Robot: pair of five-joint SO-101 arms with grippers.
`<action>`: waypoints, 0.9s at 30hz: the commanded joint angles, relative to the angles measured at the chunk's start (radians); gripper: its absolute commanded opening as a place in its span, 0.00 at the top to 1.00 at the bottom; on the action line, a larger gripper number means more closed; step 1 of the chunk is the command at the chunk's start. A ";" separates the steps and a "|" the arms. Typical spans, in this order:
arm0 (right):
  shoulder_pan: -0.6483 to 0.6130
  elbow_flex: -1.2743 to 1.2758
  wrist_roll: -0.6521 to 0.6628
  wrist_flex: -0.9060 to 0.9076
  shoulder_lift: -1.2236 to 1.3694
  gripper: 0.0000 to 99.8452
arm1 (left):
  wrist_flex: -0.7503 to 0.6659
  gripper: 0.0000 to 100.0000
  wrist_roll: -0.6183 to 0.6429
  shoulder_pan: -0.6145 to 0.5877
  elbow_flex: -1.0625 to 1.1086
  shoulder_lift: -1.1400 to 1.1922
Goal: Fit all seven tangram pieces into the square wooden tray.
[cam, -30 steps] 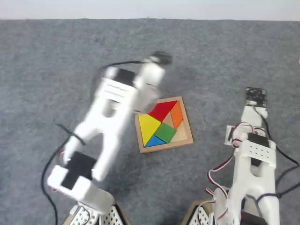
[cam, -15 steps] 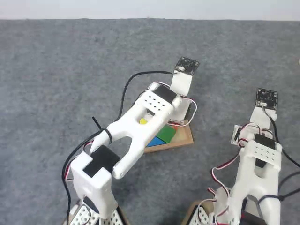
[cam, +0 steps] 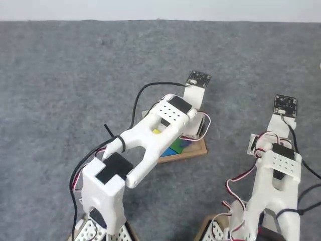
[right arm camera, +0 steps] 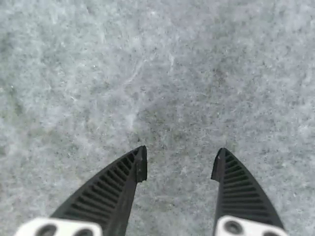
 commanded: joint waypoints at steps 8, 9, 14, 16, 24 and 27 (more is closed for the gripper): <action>-0.018 -0.055 -0.008 -0.010 -0.028 0.76 | -0.021 0.83 -0.147 -0.069 -0.005 -0.101; -0.018 -0.055 -0.008 -0.012 -0.028 0.76 | -0.003 0.83 -0.164 -0.061 -0.005 -0.115; -0.018 -0.055 -0.008 -0.010 -0.027 0.76 | 0.048 0.83 -0.292 0.029 0.035 -0.210; -0.018 -0.055 -0.008 -0.010 -0.027 0.76 | 0.046 0.85 -0.350 0.078 0.102 -0.261; -0.019 -0.054 -0.008 -0.010 -0.027 0.76 | -0.061 0.87 -0.506 0.181 0.369 -0.362; -0.019 -0.046 -0.008 -0.016 -0.027 0.76 | -0.068 0.87 -0.528 0.196 0.387 -0.361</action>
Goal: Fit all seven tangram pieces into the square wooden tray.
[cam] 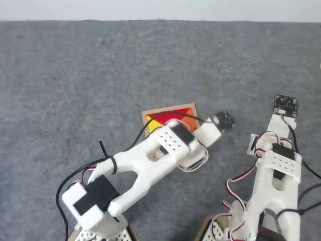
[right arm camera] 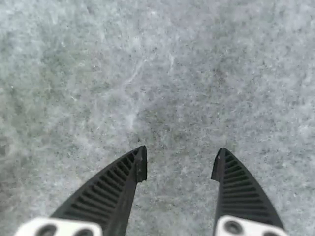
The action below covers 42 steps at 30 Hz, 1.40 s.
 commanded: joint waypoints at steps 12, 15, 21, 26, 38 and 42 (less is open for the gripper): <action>-0.028 -0.044 -0.008 -0.016 -0.027 0.76 | -0.098 0.82 -0.028 -0.008 -0.005 0.000; -0.028 -0.044 -0.008 -0.016 -0.027 0.76 | -0.112 0.82 -0.029 -0.054 -0.016 0.038; -0.028 -0.044 -0.008 -0.016 -0.027 0.76 | -0.112 0.82 -0.055 -0.087 -0.015 -0.012; -0.028 -0.044 -0.008 -0.018 -0.027 0.76 | -0.114 0.82 -0.055 -0.107 -0.019 -0.058; 0.163 -0.091 -0.018 -0.008 -0.039 0.76 | -0.135 0.82 -0.012 0.008 0.101 -0.129; 0.262 -0.095 -0.011 -0.008 -0.039 0.76 | -0.207 0.82 0.009 0.012 0.171 -0.203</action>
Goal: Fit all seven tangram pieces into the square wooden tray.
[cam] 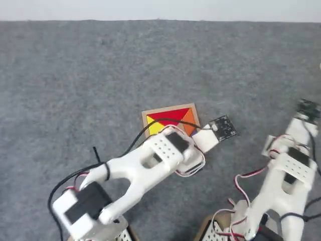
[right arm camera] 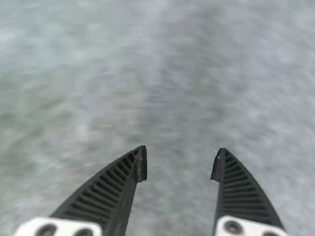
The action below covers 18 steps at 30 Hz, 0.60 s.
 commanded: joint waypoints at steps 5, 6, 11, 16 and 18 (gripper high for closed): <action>0.122 -0.127 -0.003 0.047 -0.027 0.76 | -0.107 0.82 0.060 -0.037 0.021 -0.089; 0.124 -0.150 -0.003 0.076 -0.027 0.76 | -0.123 0.82 0.061 -0.041 0.024 -0.087; 0.183 -0.258 -0.002 0.163 -0.027 0.76 | -0.164 0.82 0.066 -0.044 0.048 -0.086; 0.171 -0.273 -0.002 0.182 -0.027 0.76 | -0.226 0.82 0.063 -0.044 0.050 -0.006; 0.157 -0.272 0.006 0.182 -0.025 0.76 | -0.226 0.82 0.066 -0.044 0.022 0.025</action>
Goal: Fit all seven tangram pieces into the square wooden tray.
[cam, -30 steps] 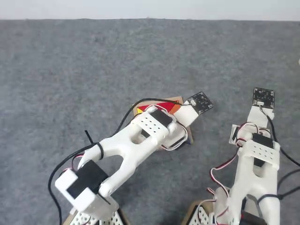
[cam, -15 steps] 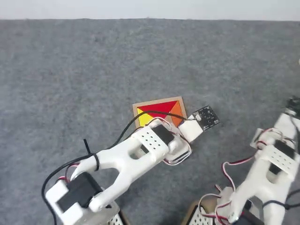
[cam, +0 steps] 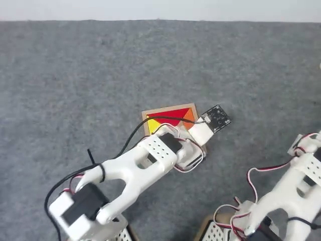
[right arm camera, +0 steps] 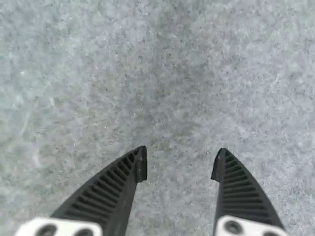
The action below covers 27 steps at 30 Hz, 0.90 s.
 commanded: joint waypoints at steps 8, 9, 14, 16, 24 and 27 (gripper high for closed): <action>-0.031 -0.055 0.014 0.016 -0.025 0.76 | -0.011 0.82 0.014 -0.092 -0.091 0.046; -0.033 -0.049 0.014 0.013 -0.025 0.76 | -0.008 0.82 0.014 -0.120 -0.099 0.046; -0.077 -0.017 0.035 0.007 -0.025 0.76 | -0.008 0.82 0.006 -0.203 -0.128 0.044; -0.087 -0.014 0.037 0.007 -0.025 0.76 | -0.009 0.82 0.006 -0.215 -0.136 0.044; -0.160 0.000 0.058 0.015 -0.025 0.76 | -0.003 0.82 0.012 -0.301 -0.139 -0.071; -0.302 0.026 0.126 0.042 -0.025 0.76 | 0.080 0.82 0.060 -0.358 -0.143 -0.144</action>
